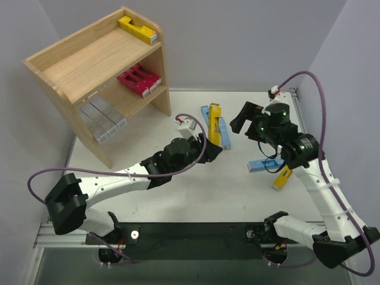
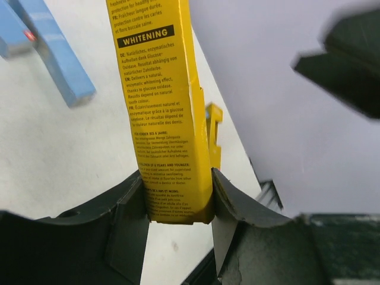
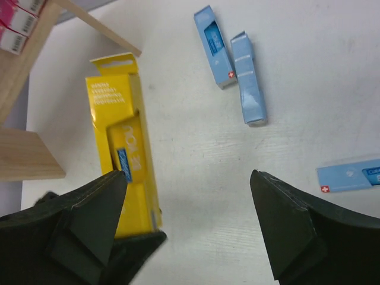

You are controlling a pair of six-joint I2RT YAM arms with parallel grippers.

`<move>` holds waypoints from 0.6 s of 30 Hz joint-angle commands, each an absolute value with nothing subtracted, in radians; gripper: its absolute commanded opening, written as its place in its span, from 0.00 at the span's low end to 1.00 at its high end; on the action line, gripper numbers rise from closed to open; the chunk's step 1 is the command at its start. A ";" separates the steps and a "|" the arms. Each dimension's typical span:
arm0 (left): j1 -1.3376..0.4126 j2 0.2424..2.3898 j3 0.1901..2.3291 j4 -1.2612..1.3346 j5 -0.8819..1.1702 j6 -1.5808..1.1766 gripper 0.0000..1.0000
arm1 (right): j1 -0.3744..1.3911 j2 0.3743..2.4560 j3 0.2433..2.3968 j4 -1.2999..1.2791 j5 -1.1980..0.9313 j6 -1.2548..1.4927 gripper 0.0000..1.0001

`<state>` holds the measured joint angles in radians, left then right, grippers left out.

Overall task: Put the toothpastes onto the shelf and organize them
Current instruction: Place the toothpaste on the shelf.

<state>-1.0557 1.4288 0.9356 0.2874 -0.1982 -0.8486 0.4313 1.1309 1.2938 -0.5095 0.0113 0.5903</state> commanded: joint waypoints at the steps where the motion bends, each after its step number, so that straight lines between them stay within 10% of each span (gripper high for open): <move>1: -0.971 1.325 1.077 0.220 -0.284 -0.871 0.27 | 0.420 0.982 1.319 -0.560 0.119 0.529 0.89; 18: -0.667 1.365 1.627 -0.193 -0.405 -1.089 0.28 | 0.408 0.752 1.151 -0.630 0.219 0.479 0.90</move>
